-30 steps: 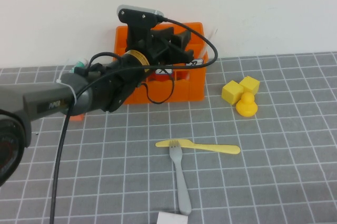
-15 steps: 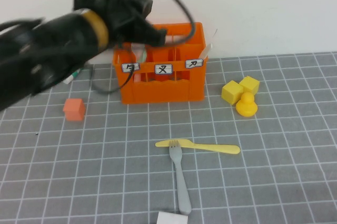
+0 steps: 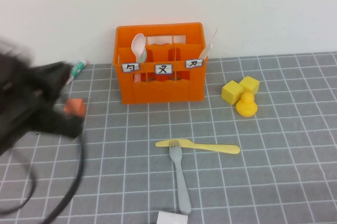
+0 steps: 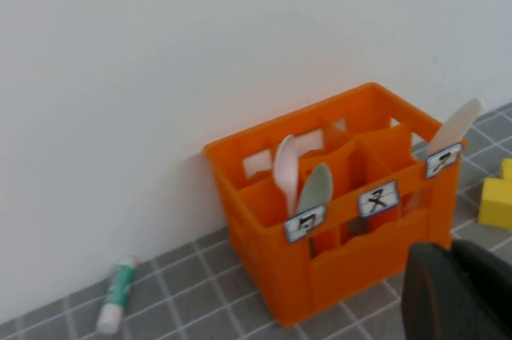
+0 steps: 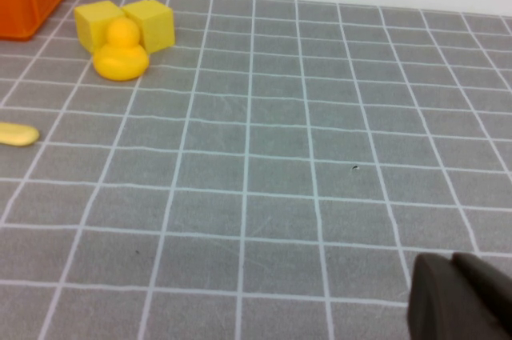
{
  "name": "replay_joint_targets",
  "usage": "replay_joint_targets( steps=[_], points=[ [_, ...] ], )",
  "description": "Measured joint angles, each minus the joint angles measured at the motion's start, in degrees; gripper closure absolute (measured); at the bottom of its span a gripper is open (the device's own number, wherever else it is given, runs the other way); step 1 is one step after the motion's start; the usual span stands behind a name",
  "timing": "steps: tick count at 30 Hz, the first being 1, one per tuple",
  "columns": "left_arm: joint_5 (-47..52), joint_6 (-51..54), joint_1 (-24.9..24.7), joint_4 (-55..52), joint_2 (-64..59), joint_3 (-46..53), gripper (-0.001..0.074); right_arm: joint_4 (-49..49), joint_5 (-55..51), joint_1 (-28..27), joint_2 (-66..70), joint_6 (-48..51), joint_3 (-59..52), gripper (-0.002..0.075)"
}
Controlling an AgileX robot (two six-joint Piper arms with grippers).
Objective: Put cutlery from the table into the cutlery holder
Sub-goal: Pick up the fork
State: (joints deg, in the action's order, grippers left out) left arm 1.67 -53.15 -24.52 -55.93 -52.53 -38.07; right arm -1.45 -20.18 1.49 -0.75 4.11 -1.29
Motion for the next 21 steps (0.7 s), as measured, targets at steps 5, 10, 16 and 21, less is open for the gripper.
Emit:
replay_joint_targets(
  steps=[5, 10, 16, 21],
  points=[
    [5.9, 0.0, 0.0, 0.12, 8.78, 4.46, 0.0734, 0.0, 0.0, 0.0, 0.0, 0.0, 0.0, 0.0729],
    [15.99, 0.0, 0.0, 4.98, 13.97, 5.06, 0.0734, 0.0, 0.0, 0.0, 0.0, 0.0, 0.0, 0.0729],
    [30.39, 2.03, 0.0, 12.74, 21.41, 5.06, 0.0734, 0.0, 0.0, 0.0, 0.0, 0.0, 0.0, 0.0729],
    [34.17, 14.91, 0.0, 19.59, 27.21, 5.06, 0.0734, 0.0, 0.0, 0.0, 0.0, 0.0, 0.0, 0.0729]
  ],
)
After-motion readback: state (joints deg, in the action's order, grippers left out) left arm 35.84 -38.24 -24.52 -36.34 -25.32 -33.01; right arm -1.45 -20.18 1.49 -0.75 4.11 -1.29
